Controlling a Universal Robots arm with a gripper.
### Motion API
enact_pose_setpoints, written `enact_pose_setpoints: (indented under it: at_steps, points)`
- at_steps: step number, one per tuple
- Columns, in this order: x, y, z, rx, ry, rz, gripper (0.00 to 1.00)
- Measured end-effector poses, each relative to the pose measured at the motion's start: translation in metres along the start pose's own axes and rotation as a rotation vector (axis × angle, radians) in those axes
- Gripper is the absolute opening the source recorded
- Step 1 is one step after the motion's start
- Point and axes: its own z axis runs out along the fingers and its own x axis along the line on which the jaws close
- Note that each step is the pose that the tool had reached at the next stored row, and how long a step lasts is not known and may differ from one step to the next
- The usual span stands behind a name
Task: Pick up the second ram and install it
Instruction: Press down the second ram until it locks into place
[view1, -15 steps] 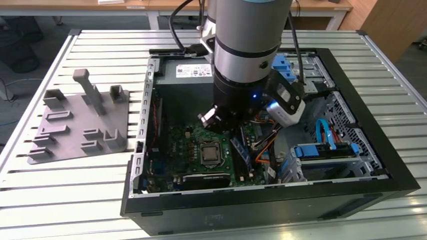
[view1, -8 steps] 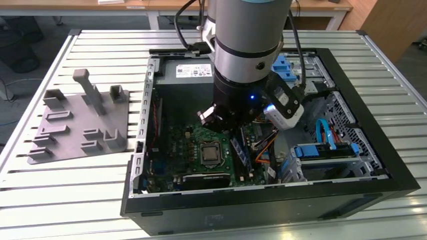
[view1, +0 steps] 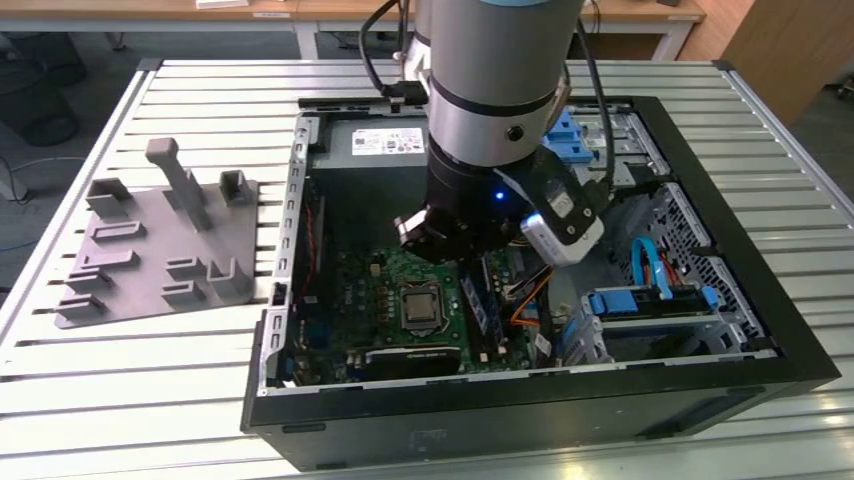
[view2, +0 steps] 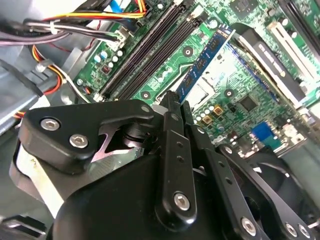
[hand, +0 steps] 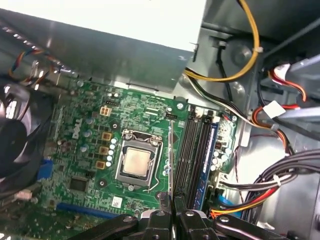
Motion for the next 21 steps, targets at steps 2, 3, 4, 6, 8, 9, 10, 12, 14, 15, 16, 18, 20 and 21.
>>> enact_pose_setpoints:
  at_steps: [2,3,4,6,8,9,10,12,14,15,16,18,20,21]
  points:
    - [0.0000,0.0000,0.0001,0.0008,-0.0010,0.027,0.14]
    - [0.0000,0.0000,0.0002,0.0012,-0.0015,0.042,0.14]
    - [0.0000,0.0000,0.0003,0.0016,-0.0020,0.056,0.14]
    - [0.0000,0.0000,0.0004,0.0025,-0.0028,0.083,0.14]
    - [0.0000,0.0000,0.0005,0.0033,-0.0038,0.110,0.14]
    - [0.0000,0.0000,0.0005,0.0038,-0.0043,0.125,0.14]
    - [0.0000,0.0000,0.0006,0.0041,-0.0048,0.138,0.14]
    - [0.0000,0.0000,0.0007,0.0050,-0.0057,0.165,0.14]
    - [0.0000,0.0000,0.0008,0.0058,-0.0067,0.193,0.14]
    - [0.0000,0.0000,0.0009,0.0062,-0.0072,0.207,0.14]
    - [0.0000,0.0000,0.0009,0.0067,-0.0076,0.221,0.14]
    - [0.0000,0.0000,0.0010,0.0075,-0.0085,0.247,0.14]
    - [0.0000,0.0000,0.0011,0.0083,-0.0095,0.274,0.14]
    - [0.0000,0.0000,0.0012,0.0086,-0.0099,0.286,0.14]
